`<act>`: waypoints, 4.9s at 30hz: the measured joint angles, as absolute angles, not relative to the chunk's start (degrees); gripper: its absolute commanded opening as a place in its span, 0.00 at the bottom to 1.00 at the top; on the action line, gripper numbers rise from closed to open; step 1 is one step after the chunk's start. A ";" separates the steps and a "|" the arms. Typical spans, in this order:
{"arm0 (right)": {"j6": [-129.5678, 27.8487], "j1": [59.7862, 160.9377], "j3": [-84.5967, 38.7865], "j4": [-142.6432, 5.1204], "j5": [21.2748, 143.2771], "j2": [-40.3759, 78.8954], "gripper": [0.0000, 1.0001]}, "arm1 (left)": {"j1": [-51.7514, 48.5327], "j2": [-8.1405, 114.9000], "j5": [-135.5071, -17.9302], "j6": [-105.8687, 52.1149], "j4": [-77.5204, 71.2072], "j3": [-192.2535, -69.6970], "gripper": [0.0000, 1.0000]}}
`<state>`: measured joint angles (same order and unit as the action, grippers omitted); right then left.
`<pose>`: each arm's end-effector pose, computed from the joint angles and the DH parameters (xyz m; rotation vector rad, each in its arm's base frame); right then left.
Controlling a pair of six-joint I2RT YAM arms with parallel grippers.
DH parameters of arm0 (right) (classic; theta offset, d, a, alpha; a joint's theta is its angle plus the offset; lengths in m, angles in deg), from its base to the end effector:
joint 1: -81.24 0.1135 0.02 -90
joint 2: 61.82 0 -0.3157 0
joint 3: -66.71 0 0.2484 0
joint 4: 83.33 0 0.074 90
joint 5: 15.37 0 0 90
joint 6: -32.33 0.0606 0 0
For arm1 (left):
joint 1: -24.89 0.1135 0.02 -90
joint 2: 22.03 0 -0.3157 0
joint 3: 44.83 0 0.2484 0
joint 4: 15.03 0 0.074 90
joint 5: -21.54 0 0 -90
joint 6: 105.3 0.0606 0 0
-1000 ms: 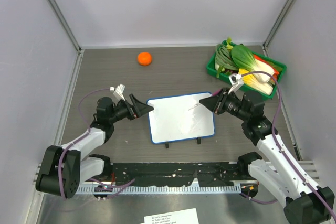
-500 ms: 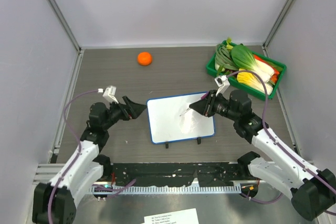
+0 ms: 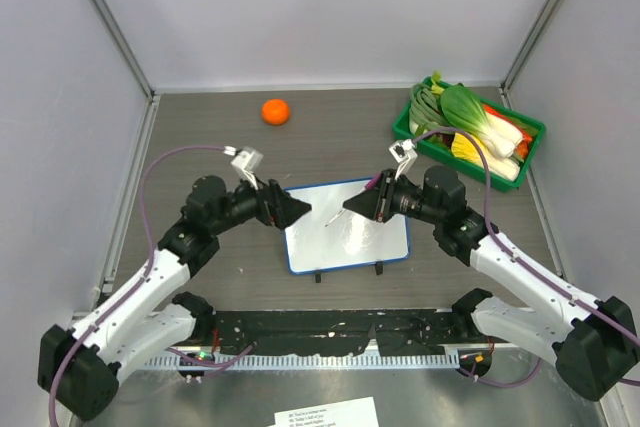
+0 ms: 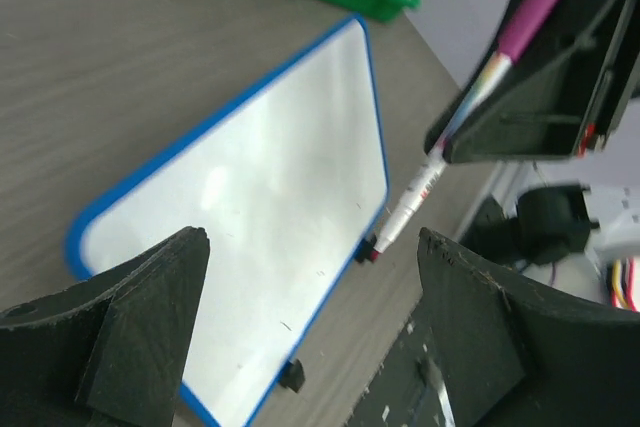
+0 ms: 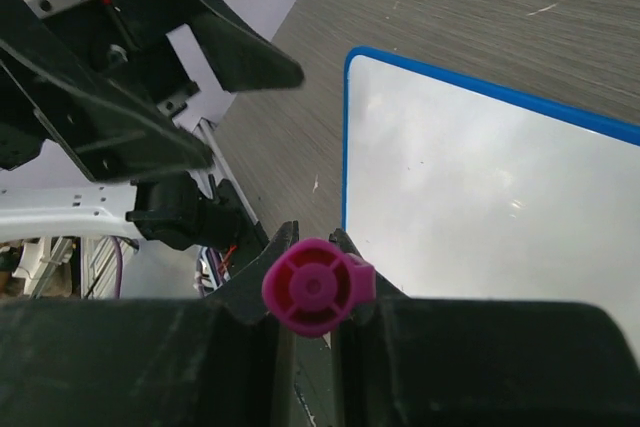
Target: Write a sentence on the whiteboard
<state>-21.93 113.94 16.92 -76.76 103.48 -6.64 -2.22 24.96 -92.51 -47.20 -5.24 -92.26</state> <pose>0.1621 0.1388 0.3230 -0.3469 1.9175 1.2751 0.1496 -0.1043 0.3252 0.2534 1.8373 -1.1013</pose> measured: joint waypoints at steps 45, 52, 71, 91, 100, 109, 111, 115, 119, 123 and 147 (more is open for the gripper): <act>-17.93 115.41 16.30 -81.74 107.96 -6.80 0.46 | -17.02 41.98 -103.24 -40.95 -12.80 -97.48 0.00; -18.12 115.36 16.54 -81.78 108.24 -6.53 0.39 | -17.04 41.89 -103.24 -40.90 -12.76 -97.48 0.00; -16.70 115.95 18.58 -83.53 109.03 -5.64 0.43 | -17.04 41.65 -102.78 -41.82 -12.82 -97.48 0.00; -14.80 115.95 19.67 -86.55 108.15 -5.42 0.01 | -17.02 41.22 -103.64 -42.15 -13.11 -97.44 0.00; -15.04 115.95 20.94 -87.18 106.82 -6.29 0.01 | -17.02 40.52 -102.48 -41.91 -12.30 -97.35 0.79; -18.50 116.00 20.96 -82.26 100.98 -9.57 0.01 | -15.53 34.79 -92.86 -40.33 -3.45 -97.35 0.91; -19.15 116.00 20.96 -81.17 99.74 -9.88 0.01 | -13.72 33.24 -90.08 -40.36 -0.43 -97.35 0.92; -20.42 116.02 20.98 -79.49 97.31 -10.49 0.01 | -8.34 30.29 -86.39 -41.45 4.62 -97.35 0.92; -21.58 116.00 20.96 -77.96 95.19 -11.63 0.01 | -1.52 28.15 -84.93 -43.90 6.43 -96.54 0.92; -22.71 116.00 20.98 -76.84 93.44 -12.70 0.01 | 3.77 28.89 -86.41 -47.35 4.51 -92.83 0.89; -27.57 120.52 20.96 -77.21 86.03 -11.60 0.01 | 5.82 50.66 -108.27 -56.99 -35.23 -79.19 0.58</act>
<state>-27.57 120.52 20.96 -77.21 86.03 -11.60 5.82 50.66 -108.27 -56.99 -35.23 -79.19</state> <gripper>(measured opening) 0.130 0.614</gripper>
